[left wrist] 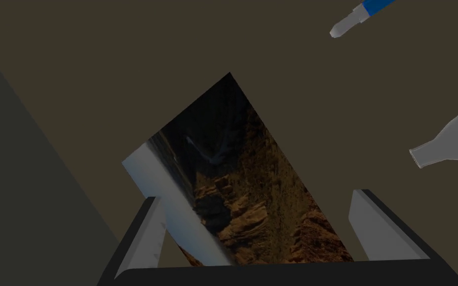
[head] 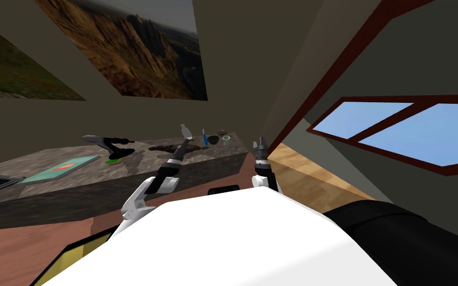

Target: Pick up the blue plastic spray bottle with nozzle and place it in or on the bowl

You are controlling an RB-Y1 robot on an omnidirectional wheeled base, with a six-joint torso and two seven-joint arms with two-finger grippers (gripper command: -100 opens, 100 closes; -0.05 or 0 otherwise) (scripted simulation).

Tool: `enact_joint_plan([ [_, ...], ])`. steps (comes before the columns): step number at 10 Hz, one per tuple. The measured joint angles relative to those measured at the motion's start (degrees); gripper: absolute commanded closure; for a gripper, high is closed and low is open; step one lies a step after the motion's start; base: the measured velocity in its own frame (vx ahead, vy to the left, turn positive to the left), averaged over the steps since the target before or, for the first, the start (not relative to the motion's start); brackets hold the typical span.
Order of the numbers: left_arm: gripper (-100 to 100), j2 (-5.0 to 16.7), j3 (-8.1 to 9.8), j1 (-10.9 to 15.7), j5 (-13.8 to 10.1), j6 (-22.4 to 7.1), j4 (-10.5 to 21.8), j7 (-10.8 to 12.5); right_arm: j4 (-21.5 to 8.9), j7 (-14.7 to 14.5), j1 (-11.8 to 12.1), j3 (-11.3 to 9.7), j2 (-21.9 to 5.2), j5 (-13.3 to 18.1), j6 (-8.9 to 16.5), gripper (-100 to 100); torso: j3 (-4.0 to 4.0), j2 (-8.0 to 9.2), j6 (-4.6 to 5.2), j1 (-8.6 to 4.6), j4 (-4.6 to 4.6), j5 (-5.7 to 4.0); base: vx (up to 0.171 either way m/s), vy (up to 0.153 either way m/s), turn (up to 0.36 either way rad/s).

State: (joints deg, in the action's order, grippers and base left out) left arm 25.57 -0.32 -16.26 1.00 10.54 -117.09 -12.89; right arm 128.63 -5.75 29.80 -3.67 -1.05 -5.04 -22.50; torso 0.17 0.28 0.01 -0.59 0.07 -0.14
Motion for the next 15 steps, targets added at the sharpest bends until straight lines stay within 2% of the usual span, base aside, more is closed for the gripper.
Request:
enact_joint_plan([
  [2, -100, 2.9, -0.09, 1.5, 0.9, -2.7, 2.5, -1.0, 0.0, 0.0, 0.0, 0.0, 0.0, 0.0, 0.0, 0, -0.06, -0.11, 0.0, 0.14, -0.03, 0.03, -0.034, -0.124, -0.107],
  [5, -100, 6.9, 0.2, 2.8, 1.6, -6.7, 4.1, -1.5, 0.0, 0.0, 0.0, 0.0, 0.0, 0.0, 0.0, 0, -0.12, -0.2, -0.01, 0.36, -0.04, 0.07, -0.014, -0.079, -0.071],
  [8, -100, 12.1, 0.36, 4.6, 2.6, -11.2, 7.9, -1.5, 0.0, 0.0, 0.0, 0.0, 0.0, 0.0, 0.0, 0, -0.19, -0.34, -0.01, 0.29, -0.07, 0.06, 0.02, -0.094, -0.164],
  [9, -100, 13.0, 0.06, 4.9, 3.3, -13.6, 8.4, -1.8, 0.0, 0.0, 0.0, 0.0, 0.0, 0.0, 0.0, 0, -0.2, -0.35, 0.0, 0.28, -0.08, 0.06, 0.023, -0.056, -0.044],
  [11, -100, 15.0, 0.3, 4.7, 3.7, -14.7, 10.3, -1.7, 0.0, 0.0, 0.0, 0.0, 0.0, 0.0, 0.0, 0, -0.2, -0.34, -0.02, 0.47, -0.08, 0.1, 0.037, -0.046, -0.132],
  [12, -100, 16.6, 0.22, 5.2, 4.0, -16.0, 11.8, -1.5, 0.0, 0.0, 0.0, 0.0, 0.0, 0.0, 0.0, 0, -0.23, -0.4, -0.02, 0.47, -0.09, 0.1, 0.065, -0.048, -0.193],
  [13, -100, 17.2, -0.43, 6.4, 4.9, -17.5, 14.0, -1.6, 0.0, 0.0, 0.0, 0.0, 0.0, 0.0, 0.0, 0, -0.28, -0.48, 0.0, 0.46, -0.11, 0.1, 0.079, -0.047, -0.231],
  [14, -100, 18.9, -0.34, 6.0, 5.3, -19.0, 15.2, -1.5, 0.0, 0.0, 0.0, 0.0, 0.0, 0.0, 0.0, 0, -0.3, -0.52, -0.02, 0.47, -0.12, 0.1, 0.083, -0.029, -0.185],
  [15, -100, 20.6, -0.7, 6.7, 5.5, -21.0, 16.5, -1.1, 0.0, 0.0, 0.0, 0.0, 0.0, 0.0, 0.0, 0, -0.32, -0.55, -0.01, 0.52, -0.12, 0.11, 0.076, -0.023, -0.206],
])
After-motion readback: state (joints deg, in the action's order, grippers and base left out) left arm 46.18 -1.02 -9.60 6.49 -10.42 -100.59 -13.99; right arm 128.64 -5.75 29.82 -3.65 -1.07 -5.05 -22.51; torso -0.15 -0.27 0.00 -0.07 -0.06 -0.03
